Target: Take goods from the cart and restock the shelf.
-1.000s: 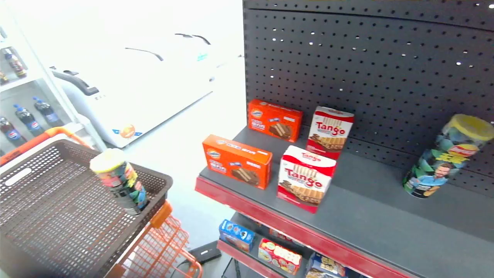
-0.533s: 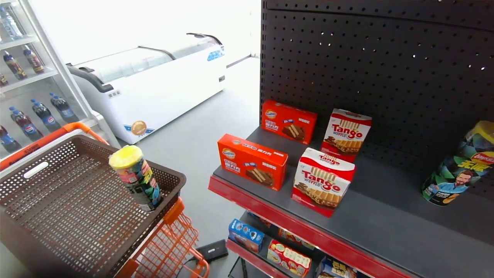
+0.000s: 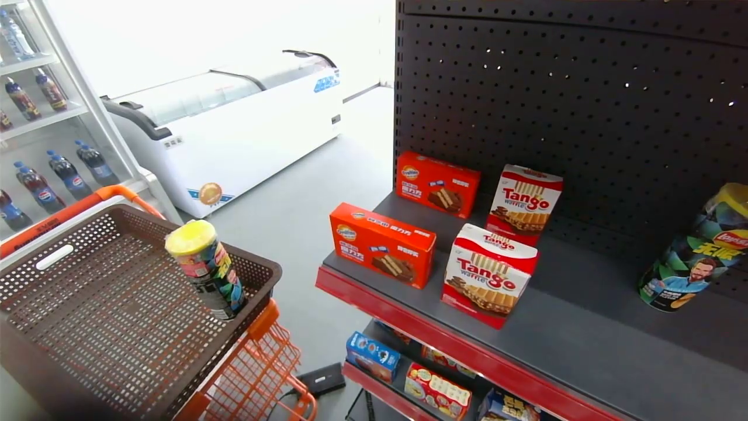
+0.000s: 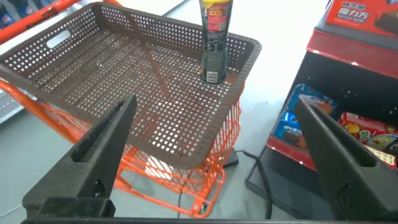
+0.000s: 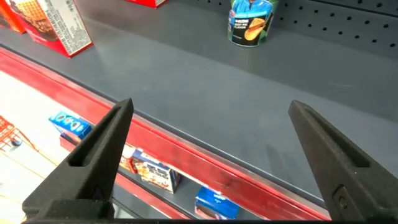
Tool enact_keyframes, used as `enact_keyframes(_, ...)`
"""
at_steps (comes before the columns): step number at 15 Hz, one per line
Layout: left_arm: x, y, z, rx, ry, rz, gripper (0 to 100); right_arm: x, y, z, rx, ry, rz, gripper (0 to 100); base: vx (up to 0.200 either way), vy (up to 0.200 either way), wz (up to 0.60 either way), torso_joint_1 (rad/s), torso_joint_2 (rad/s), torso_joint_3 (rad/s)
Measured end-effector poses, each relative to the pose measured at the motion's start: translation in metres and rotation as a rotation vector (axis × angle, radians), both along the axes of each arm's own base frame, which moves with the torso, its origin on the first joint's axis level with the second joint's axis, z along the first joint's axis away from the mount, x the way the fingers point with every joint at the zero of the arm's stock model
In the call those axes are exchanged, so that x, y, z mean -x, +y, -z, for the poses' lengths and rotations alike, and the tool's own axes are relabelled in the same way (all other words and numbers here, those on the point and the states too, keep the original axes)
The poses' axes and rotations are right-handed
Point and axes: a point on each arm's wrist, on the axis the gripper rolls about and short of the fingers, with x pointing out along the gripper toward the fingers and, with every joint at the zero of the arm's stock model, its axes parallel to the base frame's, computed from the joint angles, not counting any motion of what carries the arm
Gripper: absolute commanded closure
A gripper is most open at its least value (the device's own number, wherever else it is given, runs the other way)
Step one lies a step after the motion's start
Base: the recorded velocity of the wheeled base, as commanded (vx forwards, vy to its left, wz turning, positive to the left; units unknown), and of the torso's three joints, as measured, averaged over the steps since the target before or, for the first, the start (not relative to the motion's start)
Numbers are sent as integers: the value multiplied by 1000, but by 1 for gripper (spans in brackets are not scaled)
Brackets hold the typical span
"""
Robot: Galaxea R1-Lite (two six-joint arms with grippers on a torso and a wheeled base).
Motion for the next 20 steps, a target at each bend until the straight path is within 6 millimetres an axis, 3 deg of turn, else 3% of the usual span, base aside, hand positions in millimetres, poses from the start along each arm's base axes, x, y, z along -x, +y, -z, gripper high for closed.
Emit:
enact_keyframes(3, -28, 1, -27, 24, 134, -17, 0, 0, 0, 0, 0, 0, 0, 0, 0, 0, 0, 0, 0, 0)
enact_keyframes(7, -78, 4, -39, 52, 290, -104, 0, 0, 0, 0, 0, 0, 0, 0, 0, 0, 0, 0, 0, 0)
enact_keyframes(11, -147, 9, -45, 65, 224, -60, 0, 0, 0, 0, 0, 0, 0, 0, 0, 0, 0, 0, 0, 0)
enact_keyframes(15, -212, 6, -24, 2, 181, 10, 0, 0, 0, 0, 0, 0, 0, 0, 0, 0, 0, 0, 0, 0)
enact_keyframes(20, -268, 5, 14, -22, 188, 27, 0, 0, 0, 0, 0, 0, 0, 0, 0, 0, 0, 0, 0, 0)
